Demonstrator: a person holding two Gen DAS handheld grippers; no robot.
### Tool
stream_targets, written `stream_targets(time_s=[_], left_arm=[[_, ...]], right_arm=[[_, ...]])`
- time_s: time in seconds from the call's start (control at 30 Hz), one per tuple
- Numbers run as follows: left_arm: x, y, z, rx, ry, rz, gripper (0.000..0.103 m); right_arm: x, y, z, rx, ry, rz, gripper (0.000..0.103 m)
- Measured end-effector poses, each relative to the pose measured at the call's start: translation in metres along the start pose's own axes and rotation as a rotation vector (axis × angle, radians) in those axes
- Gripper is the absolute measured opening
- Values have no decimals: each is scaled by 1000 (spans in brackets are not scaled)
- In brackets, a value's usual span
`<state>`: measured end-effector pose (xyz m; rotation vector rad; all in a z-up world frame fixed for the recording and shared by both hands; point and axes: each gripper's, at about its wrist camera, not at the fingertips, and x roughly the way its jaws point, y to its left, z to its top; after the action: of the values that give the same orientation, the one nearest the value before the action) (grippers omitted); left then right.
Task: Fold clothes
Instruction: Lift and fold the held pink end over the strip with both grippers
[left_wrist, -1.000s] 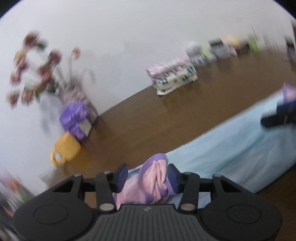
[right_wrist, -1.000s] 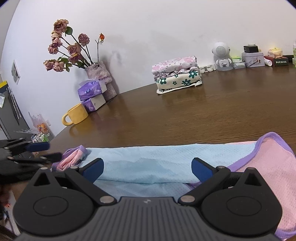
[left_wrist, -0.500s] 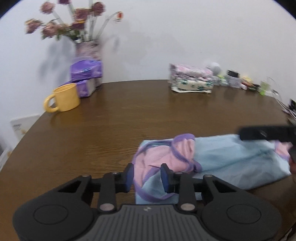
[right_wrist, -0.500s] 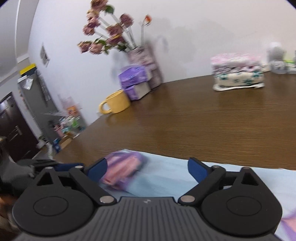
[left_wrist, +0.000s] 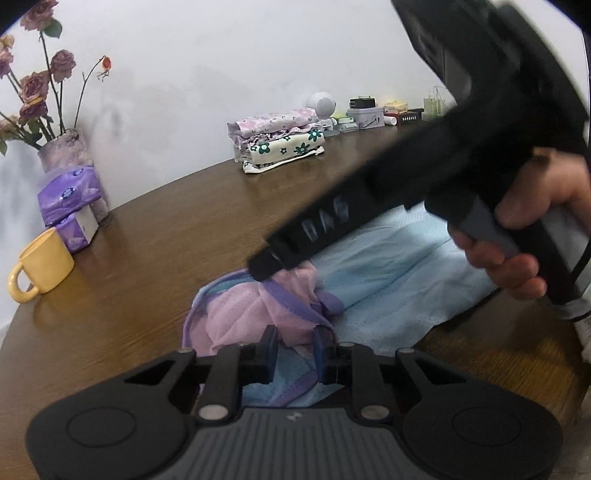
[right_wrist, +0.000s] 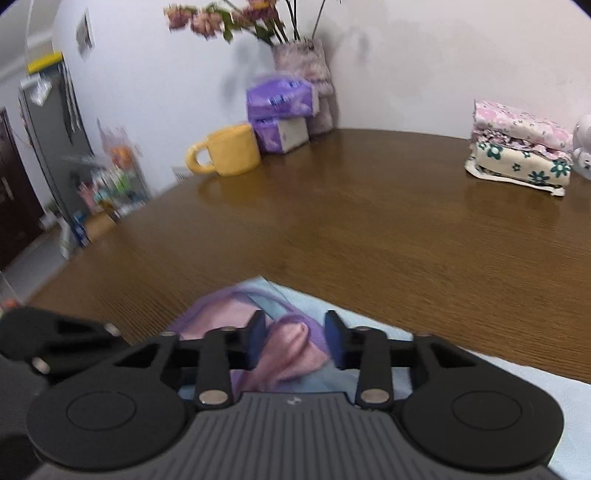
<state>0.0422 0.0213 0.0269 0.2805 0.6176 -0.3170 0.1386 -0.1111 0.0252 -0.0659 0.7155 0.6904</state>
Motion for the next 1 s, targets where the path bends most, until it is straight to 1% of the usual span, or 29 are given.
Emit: stream_targets(time_s=[0.1,0.17,0.23,0.3,0.37,0.43,0.5,0.57,0.63,0.67,0.7,0.73,0.77,0.8,0.83,1.0], left_arm=[[-8,18,-6,-108,-19,8,22],[-14,29,-9,-180,-32,13,22],[-20,41,-13,-252,-44,19,23],[-25,53,-17,-324,-57,24,23],[-24,68,-22,-389,-41,47,23],[-21,77,-25,-424,-26,31,23],[-20,80,-25,-437,-18,-4,23],[-18,79,-25,-424,-10,-18,22],[-17,74,-26,-403,-2,-19,21],[-17,72,-26,-391,2,-19,19],[-17,69,-26,-365,1,-18,11],[-16,65,-26,-337,0,-17,6],[-16,62,-25,-308,-2,-16,5],[-15,59,-24,-280,-3,-14,4],[-16,55,-24,-245,-4,-9,3],[-17,34,-24,-79,-1,25,3]], right_arm=[[2,-5,-6,-2,23,-29,31],[-1,-8,-6,8,24,-21,31],[-8,-11,-2,28,3,3,33],[-17,-6,7,-5,-33,8,35],[-21,1,16,-58,-60,8,37],[-11,12,23,-143,-44,3,38],[3,21,27,-212,2,7,38],[18,29,29,-280,47,11,38],[27,34,29,-321,73,10,38],[31,36,29,-335,84,11,38],[36,38,29,-349,95,12,37],[38,37,29,-350,105,12,29],[39,36,30,-339,106,22,20],[37,32,32,-311,99,36,5],[35,29,33,-283,93,49,4],[36,12,36,-216,102,50,4]])
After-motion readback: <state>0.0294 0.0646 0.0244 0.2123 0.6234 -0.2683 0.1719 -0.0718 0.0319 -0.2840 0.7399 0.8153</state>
